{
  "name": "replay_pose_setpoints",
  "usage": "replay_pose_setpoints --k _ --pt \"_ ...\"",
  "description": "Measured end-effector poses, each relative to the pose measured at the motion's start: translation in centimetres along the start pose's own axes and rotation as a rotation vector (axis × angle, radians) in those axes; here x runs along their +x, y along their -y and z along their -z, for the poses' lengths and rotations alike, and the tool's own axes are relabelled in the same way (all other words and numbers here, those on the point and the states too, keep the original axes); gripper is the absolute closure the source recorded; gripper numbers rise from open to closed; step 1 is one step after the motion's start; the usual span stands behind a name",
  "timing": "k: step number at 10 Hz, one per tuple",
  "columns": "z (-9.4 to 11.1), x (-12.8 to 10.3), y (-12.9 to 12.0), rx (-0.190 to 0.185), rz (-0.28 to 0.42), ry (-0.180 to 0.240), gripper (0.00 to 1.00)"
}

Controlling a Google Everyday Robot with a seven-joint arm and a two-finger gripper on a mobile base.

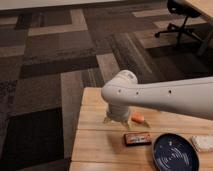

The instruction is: Push the ceramic bowl across the table

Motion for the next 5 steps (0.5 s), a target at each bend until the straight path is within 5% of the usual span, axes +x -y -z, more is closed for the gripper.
replay_pose_setpoints --k 2,5 --pt "-0.8 -0.4 2.1 -0.004 -0.069 -0.006 0.35" --pt "-2.8 -1.7 7.3 -0.064 -0.191 0.001 0.35"
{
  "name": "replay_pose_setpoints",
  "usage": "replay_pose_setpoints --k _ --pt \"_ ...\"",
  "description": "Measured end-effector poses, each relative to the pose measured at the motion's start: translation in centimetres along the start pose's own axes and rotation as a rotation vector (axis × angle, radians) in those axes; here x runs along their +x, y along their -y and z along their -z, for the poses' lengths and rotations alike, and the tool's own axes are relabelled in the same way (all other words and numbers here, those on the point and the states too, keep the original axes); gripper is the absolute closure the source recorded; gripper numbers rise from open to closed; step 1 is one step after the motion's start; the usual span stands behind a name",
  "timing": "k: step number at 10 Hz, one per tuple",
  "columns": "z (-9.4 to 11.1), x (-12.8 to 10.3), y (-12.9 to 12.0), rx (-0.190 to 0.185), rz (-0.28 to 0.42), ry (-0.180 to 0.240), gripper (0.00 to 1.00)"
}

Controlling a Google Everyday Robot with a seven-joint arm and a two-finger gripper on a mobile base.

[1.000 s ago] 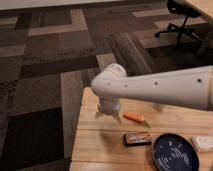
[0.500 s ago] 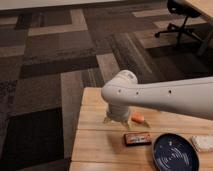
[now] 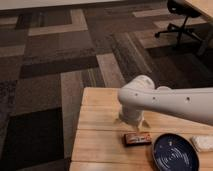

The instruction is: Push the ceramic bowl across the table

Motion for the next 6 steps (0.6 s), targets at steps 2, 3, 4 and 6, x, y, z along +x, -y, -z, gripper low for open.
replay_pose_setpoints --k 2,3,4,6 --pt "-1.4 -1.6 2.6 -0.028 -0.032 0.002 0.35" --pt "-2.1 -2.7 3.5 -0.051 -0.031 0.013 0.35" --pt "-2.7 -3.3 4.0 -0.068 -0.028 0.019 0.35" --pt "-3.4 -3.7 4.7 -0.088 -0.021 0.025 0.35"
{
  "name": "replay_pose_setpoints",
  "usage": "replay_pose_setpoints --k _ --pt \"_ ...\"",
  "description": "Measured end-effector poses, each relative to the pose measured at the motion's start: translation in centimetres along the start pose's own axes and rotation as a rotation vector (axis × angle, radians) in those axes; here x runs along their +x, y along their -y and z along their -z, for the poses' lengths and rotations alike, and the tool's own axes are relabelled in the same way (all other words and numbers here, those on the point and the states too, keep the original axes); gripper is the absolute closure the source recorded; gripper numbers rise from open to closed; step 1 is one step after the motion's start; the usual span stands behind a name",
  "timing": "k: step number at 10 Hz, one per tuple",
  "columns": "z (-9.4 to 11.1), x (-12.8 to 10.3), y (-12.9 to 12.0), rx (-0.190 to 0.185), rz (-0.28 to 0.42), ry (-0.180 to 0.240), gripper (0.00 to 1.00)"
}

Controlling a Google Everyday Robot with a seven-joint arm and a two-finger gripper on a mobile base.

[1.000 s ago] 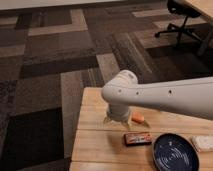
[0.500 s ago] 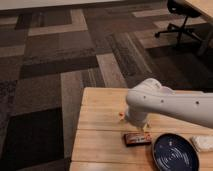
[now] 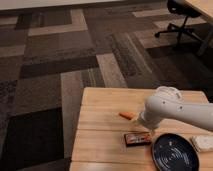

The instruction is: Push the ceramic bowl across the table

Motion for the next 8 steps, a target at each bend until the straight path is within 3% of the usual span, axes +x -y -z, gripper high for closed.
replay_pose_setpoints --k 4,6,7,8 --pt "0.7 3.0 5.4 0.034 -0.102 -0.006 0.35" --pt "3.7 6.8 9.8 0.090 -0.224 0.008 0.35" --pt "5.8 8.5 11.8 0.117 -0.294 0.037 0.35" --pt "6.2 9.1 12.1 0.125 -0.314 0.036 0.35"
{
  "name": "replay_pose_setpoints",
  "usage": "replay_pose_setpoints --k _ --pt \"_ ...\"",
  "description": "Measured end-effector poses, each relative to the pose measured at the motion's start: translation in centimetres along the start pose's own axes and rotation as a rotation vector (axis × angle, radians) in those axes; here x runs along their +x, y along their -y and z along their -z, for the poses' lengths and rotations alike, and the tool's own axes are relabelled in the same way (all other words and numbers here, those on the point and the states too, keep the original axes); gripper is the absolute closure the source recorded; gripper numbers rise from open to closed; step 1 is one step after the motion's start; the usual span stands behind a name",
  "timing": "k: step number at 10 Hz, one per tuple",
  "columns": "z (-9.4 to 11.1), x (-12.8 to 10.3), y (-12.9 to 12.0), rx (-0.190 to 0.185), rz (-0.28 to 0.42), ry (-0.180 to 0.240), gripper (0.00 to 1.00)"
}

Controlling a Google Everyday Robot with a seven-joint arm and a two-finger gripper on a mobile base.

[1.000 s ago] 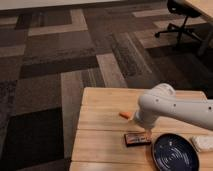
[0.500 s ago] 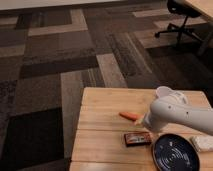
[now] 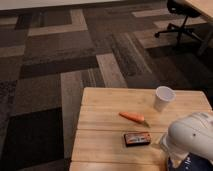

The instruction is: Push the ceramic bowl across the table

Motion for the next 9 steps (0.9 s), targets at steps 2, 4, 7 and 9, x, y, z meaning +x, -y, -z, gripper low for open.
replay_pose_setpoints --k 2,4,7,9 --pt "-1.8 0.3 -1.7 0.003 0.022 -0.059 0.35" --pt "-2.0 0.3 -1.7 0.007 0.025 -0.066 0.35" --pt "-2.0 0.3 -1.6 0.008 0.024 -0.067 0.35" --pt "-1.2 -2.0 -1.9 0.009 0.013 -0.034 0.35"
